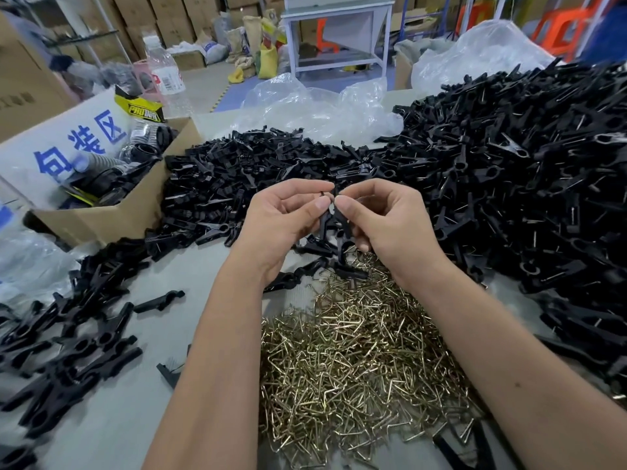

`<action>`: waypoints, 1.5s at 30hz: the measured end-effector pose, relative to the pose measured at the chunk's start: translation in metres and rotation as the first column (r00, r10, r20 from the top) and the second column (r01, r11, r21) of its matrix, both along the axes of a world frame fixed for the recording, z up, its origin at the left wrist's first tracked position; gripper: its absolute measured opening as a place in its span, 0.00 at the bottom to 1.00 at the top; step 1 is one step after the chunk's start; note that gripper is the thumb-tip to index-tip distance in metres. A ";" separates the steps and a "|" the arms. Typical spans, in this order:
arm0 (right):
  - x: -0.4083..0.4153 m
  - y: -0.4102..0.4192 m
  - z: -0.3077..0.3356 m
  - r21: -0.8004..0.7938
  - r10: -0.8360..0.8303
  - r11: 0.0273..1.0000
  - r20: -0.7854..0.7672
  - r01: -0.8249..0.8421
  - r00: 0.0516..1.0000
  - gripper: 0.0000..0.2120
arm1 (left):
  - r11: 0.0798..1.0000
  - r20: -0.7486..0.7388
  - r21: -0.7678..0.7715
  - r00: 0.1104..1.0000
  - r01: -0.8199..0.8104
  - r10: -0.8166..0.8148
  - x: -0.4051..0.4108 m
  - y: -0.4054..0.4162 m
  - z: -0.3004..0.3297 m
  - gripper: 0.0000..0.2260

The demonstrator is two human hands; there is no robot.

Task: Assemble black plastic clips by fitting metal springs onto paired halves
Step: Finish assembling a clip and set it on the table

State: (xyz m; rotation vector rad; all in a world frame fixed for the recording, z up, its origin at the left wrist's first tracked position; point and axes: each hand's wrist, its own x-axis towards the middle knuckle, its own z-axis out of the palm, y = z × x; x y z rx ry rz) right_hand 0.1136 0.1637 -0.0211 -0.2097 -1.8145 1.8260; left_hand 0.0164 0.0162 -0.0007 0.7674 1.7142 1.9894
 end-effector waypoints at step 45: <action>0.008 0.003 0.008 0.350 0.052 0.933 0.099 -0.083 0.994 0.15 | 0.994 0.025 0.054 0.995 -0.099 0.098 0.000 0.003 -0.005 0.12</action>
